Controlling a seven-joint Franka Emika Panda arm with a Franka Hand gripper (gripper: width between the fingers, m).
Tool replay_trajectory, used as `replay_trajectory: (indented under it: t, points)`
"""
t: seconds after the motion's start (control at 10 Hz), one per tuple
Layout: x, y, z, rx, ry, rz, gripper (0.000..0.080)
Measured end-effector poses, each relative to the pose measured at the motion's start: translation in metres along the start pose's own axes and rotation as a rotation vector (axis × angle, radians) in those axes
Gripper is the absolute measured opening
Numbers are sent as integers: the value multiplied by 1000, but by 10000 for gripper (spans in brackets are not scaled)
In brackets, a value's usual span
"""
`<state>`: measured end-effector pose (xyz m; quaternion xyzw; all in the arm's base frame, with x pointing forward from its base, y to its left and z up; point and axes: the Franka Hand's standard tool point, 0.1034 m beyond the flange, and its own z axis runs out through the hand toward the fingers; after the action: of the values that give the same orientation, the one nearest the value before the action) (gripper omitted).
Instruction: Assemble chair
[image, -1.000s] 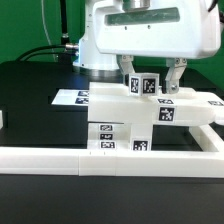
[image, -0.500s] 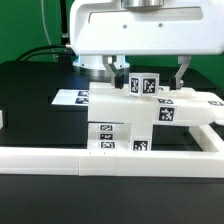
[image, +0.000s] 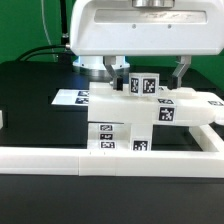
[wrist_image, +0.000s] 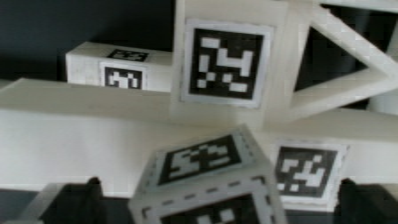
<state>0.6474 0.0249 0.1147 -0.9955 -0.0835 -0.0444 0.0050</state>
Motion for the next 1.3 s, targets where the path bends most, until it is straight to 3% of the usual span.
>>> replay_trajectory:
  t: [0.1, 0.4, 0.7, 0.9, 1.2, 1.3]
  points:
    - [0, 0, 0, -13, -4, -121, 649]
    - [-1, 5, 0, -12, -4, -206, 649]
    - [-1, 4, 0, -12, -4, -186, 265]
    - [-1, 4, 0, -11, -4, -175, 265]
    - [-1, 3, 1, -8, 2, 177, 265]
    - [-1, 1, 1, 5, 5, 351, 265]
